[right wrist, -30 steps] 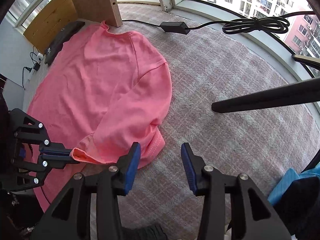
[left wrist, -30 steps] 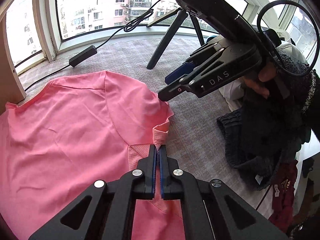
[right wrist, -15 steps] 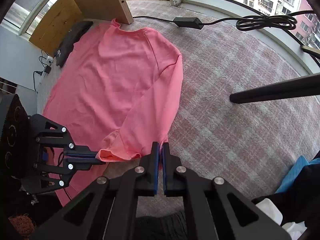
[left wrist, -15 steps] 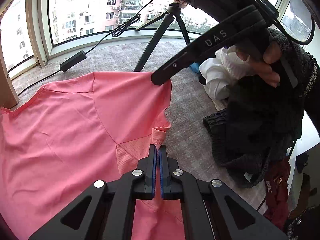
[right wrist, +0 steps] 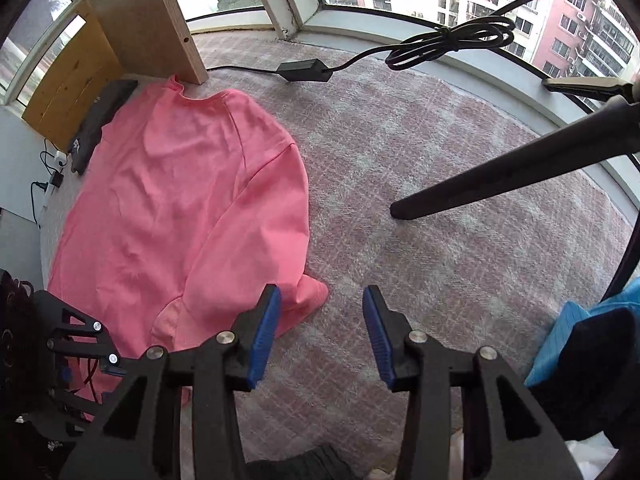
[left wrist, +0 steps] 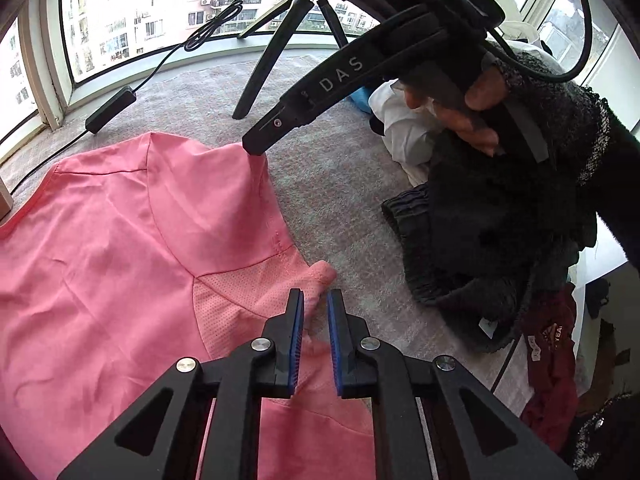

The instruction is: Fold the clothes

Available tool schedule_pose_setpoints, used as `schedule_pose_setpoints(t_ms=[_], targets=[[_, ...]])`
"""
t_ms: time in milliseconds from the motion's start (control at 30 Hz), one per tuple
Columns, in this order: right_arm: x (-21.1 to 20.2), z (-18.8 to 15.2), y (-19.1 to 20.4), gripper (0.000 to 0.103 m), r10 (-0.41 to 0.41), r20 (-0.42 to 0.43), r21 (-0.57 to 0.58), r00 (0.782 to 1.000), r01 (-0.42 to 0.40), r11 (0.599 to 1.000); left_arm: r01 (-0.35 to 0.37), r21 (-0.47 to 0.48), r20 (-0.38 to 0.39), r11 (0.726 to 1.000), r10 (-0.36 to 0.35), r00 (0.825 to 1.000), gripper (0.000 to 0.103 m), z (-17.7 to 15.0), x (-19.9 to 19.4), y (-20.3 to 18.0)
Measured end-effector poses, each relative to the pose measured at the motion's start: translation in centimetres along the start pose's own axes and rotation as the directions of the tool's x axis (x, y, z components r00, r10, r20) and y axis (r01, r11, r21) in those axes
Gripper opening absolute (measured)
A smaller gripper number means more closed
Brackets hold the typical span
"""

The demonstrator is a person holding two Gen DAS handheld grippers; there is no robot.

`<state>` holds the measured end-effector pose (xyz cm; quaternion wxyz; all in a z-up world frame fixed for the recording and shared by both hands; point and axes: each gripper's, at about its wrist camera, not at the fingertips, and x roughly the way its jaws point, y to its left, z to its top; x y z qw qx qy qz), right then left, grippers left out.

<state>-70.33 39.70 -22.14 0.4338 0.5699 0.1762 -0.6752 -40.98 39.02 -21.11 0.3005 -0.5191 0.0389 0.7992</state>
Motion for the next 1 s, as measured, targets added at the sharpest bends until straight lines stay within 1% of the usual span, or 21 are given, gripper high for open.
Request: schedule_pose_setpoints(t_ms=[100, 133, 167, 200, 233, 300, 367, 400, 467, 500, 533, 600, 633, 667, 700, 767, 800, 833, 867, 900, 1000], targets=[[1.0, 0.1, 0.4, 0.042, 0.036, -0.008, -0.038, 0.999, -0.036, 0.999, -0.010, 0.032, 0.002, 0.999, 0.010, 1.000, 0.012, 0.5, -0.1, -0.2], [1.3, 0.2, 0.5, 0.042, 0.030, -0.013, -0.045, 0.999, -0.030, 0.999, -0.022, 0.026, 0.007, 0.999, 0.022, 1.000, 0.014, 0.8, -0.4, 0.2], [1.5, 0.1, 0.7, 0.039, 0.034, -0.024, -0.045, 0.999, -0.035, 0.998, -0.035, 0.017, 0.013, 0.999, 0.034, 0.999, 0.020, 1.2, -0.6, 0.8], [1.6, -0.1, 0.8, 0.030, 0.039, -0.036, -0.045, 0.999, -0.041, 0.998, -0.047, -0.005, 0.022, 0.999, 0.047, 0.999, 0.021, 1.6, -0.9, 1.7], [1.6, -0.3, 0.9, 0.001, 0.049, -0.051, -0.037, 0.998, -0.050, 0.998, -0.067, -0.033, 0.025, 0.997, 0.068, 0.997, 0.022, 2.1, -1.1, 2.9], [1.2, -0.7, 1.0, 0.003, 0.064, -0.058, -0.024, 0.996, -0.065, 0.998, -0.112, -0.088, 0.021, 0.990, 0.114, 0.993, 0.022, 3.1, -1.1, 5.5], [-0.1, -1.0, 1.1, 0.004, 0.114, -0.027, -0.005, 0.993, -0.114, 0.993, -0.179, -0.124, 0.001, 0.976, 0.181, 0.984, 0.022, 4.8, -0.1, 8.1], [-0.6, -1.0, 1.0, 0.004, 0.118, -0.007, 0.002, 0.993, -0.118, 0.993, -0.215, -0.141, -0.011, 0.966, 0.215, 0.976, 0.022, 5.8, 0.6, 9.3], [-1.3, -0.7, 0.6, 0.004, 0.091, 0.027, 0.037, 0.995, -0.092, 0.995, -0.205, -0.163, -0.044, 0.965, 0.201, 0.979, 0.022, 7.6, 2.5, 11.1], [-1.3, -0.4, 0.2, 0.004, 0.075, 0.042, 0.064, 0.996, -0.078, 0.995, -0.211, -0.174, -0.057, 0.962, 0.204, 0.977, 0.022, 8.4, 3.4, 11.7], [-1.2, -0.1, -0.1, 0.004, 0.046, 0.051, 0.091, 0.998, -0.050, 0.995, -0.250, -0.163, -0.078, 0.954, 0.240, 0.968, 0.022, 8.8, 4.0, 11.8], [-0.8, 0.3, -0.7, 0.006, -0.068, 0.038, 0.128, 0.997, 0.063, 0.990, -0.332, -0.137, -0.120, 0.933, 0.317, 0.941, 0.022, 9.5, 5.1, 11.9], [-0.6, 0.5, -1.0, 0.015, -0.125, 0.025, 0.140, 0.992, 0.120, 0.983, -0.319, -0.125, -0.103, 0.939, 0.308, 0.946, 0.022, 9.4, 4.6, 11.5], [-0.4, 0.5, -1.3, 0.030, -0.164, 0.016, 0.152, 0.986, 0.159, 0.975, -0.298, -0.117, -0.077, 0.947, 0.291, 0.954, 0.022, 8.9, 3.6, 10.7], [-0.7, 0.2, -1.7, 0.035, -0.104, 0.029, 0.170, 0.994, 0.098, 0.981, -0.277, -0.108, -0.052, 0.955, 0.273, 0.961, 0.022, 8.4, 2.5, 10.0], [-1.1, -0.3, -2.2, 0.036, -0.001, 0.053, 0.186, 0.999, -0.009, 0.982, -0.221, -0.037, -0.047, 0.974, 0.220, 0.974, 0.022, 6.6, 1.8, 7.1], [-1.2, -0.5, -2.2, 0.036, 0.004, 0.047, 0.171, 0.999, -0.012, 0.985, -0.193, -0.001, -0.047, 0.981, 0.192, 0.980, 0.022, 5.7, 1.5, 5.6], [-1.2, -0.7, -2.1, 0.037, -0.021, 0.039, 0.158, 0.999, 0.015, 0.987, -0.164, 0.035, -0.048, 0.986, 0.165, 0.985, 0.025, 4.7, 1.1, 4.1], [-1.2, -0.8, -2.1, 0.036, -0.045, 0.031, 0.151, 0.998, 0.040, 0.988, -0.134, 0.072, -0.050, 0.988, 0.138, 0.989, 0.027, 3.8, 0.8, 2.6], [-1.1, -0.7, -2.1, 0.036, -0.047, 0.024, 0.153, 0.999, 0.043, 0.987, -0.104, 0.108, -0.053, 0.989, 0.111, 0.992, 0.027, 2.9, 0.5, 1.1], [-1.2, -0.6, -2.1, 0.036, -0.037, 0.027, 0.162, 0.999, 0.032, 0.986, -0.042, 0.101, -0.110, 0.994, 0.053, 0.992, 0.027, 1.9, 1.1, 0.1]])
